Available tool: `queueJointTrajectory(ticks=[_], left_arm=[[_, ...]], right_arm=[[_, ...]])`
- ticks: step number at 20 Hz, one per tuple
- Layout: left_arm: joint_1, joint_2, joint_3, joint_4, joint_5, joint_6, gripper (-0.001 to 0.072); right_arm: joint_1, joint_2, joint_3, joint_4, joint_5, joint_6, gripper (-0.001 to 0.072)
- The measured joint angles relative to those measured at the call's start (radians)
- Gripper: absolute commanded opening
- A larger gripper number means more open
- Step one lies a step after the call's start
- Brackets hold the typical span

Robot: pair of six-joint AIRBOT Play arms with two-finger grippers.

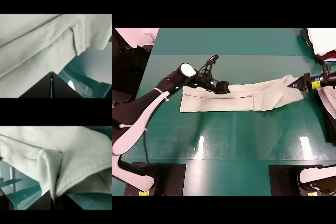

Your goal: Fold the shirts.

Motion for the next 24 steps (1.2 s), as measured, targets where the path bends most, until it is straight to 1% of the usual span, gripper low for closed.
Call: queueJointTrajectory(ticks=[5, 9, 13, 18, 21, 24], left_arm=[[-0.027, -0.188, 0.188, 0.001, -0.010, -0.050, 0.0025], [-0.033, -0.279, 0.265, 0.002, -0.034, -0.079, 0.0025], [-0.034, -0.307, 0.286, 0.014, -0.052, -0.088, 0.0025], [-0.034, -0.315, 0.292, 0.060, -0.106, -0.090, 0.0025], [-0.028, -0.310, 0.302, 0.103, -0.145, -0.090, 0.0024], [-0.010, -0.277, 0.323, 0.182, -0.186, -0.092, 0.0024]], right_arm=[[0.116, 0.114, 0.027, 0.093, 0.017, 0.058, 0.0016], [0.237, 0.137, 0.148, 0.112, 0.020, 0.104, 0.0016], [0.342, 0.106, 0.307, 0.119, 0.019, 0.143, 0.0016], [0.449, 0.021, 0.493, 0.121, 0.018, 0.176, 0.0017], [0.499, -0.017, 0.552, 0.124, 0.016, 0.181, 0.0016], [0.531, -0.037, 0.553, 0.124, 0.012, 0.183, 0.0016]])
